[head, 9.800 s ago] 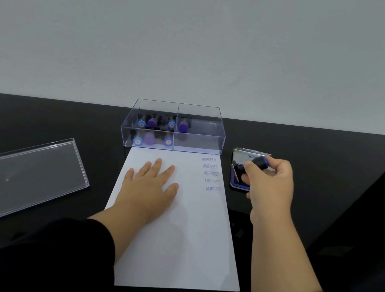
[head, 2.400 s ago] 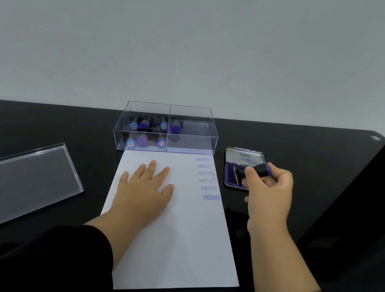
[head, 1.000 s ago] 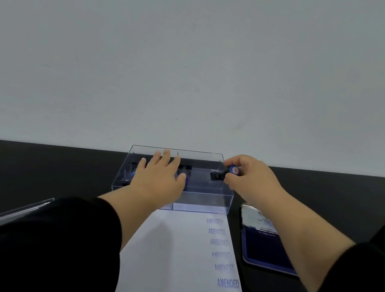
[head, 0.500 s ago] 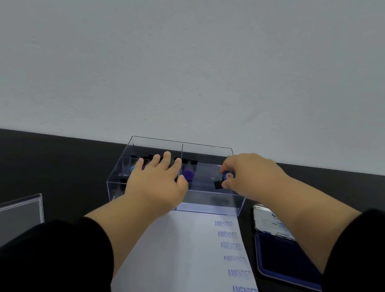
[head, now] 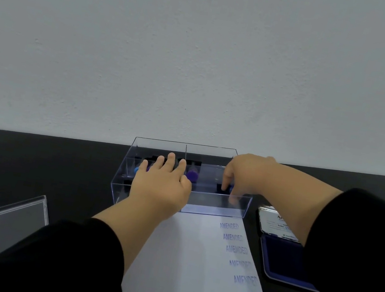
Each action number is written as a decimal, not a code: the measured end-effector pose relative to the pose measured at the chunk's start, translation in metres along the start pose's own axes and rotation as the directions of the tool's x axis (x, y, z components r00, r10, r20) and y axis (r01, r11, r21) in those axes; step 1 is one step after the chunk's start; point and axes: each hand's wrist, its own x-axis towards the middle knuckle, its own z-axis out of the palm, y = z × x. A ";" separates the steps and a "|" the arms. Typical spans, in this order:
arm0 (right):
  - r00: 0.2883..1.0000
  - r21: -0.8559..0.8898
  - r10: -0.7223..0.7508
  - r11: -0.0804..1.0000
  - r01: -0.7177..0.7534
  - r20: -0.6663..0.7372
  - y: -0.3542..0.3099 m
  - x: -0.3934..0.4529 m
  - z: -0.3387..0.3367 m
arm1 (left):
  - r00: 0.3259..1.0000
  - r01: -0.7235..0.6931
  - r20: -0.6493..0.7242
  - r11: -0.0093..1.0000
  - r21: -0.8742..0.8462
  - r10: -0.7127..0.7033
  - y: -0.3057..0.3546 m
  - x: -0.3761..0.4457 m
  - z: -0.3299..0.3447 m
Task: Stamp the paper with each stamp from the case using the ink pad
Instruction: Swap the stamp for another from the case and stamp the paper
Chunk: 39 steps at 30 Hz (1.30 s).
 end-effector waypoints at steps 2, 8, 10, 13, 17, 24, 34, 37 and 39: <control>0.999 -0.044 -0.013 0.999 0.014 0.038 -0.002 0.000 -0.004 | 1.000 -0.005 0.004 1.000 0.008 0.005 0.000 0.000 0.000; 0.987 -0.105 -0.079 0.990 0.095 0.140 -0.005 0.003 -0.007 | 0.999 -0.012 0.034 1.000 0.023 0.012 0.001 0.002 -0.002; 0.985 -0.092 -0.083 0.991 0.098 0.151 -0.005 0.004 -0.007 | 0.999 -0.009 0.050 1.000 0.019 0.008 0.001 0.003 -0.003; 0.982 -0.115 -0.084 0.988 0.104 0.168 -0.007 0.006 -0.006 | 0.997 -0.006 0.079 1.000 0.006 0.006 0.000 0.004 -0.003; 0.976 -0.143 -0.091 0.982 0.121 0.200 -0.007 0.007 -0.006 | 0.991 0.004 0.135 1.000 0.017 -0.006 0.000 0.007 -0.007; 0.975 -0.140 -0.121 0.979 0.148 0.184 0.000 0.006 -0.011 | 0.993 -0.082 0.092 0.994 0.078 0.074 -0.012 0.007 -0.015; 0.960 0.334 -0.045 0.932 0.140 -0.276 -0.010 0.036 -0.013 | 0.998 -0.031 0.048 0.999 0.026 0.030 -0.040 0.005 -0.013; 0.947 0.443 -0.017 0.881 0.166 -0.320 -0.020 0.049 -0.006 | 0.999 -0.026 0.030 0.999 0.032 0.025 -0.040 0.005 -0.010; 0.955 0.488 -0.027 0.855 0.175 -0.295 -0.026 0.057 -0.002 | 0.999 -0.025 0.025 0.999 0.037 0.024 -0.040 0.006 -0.009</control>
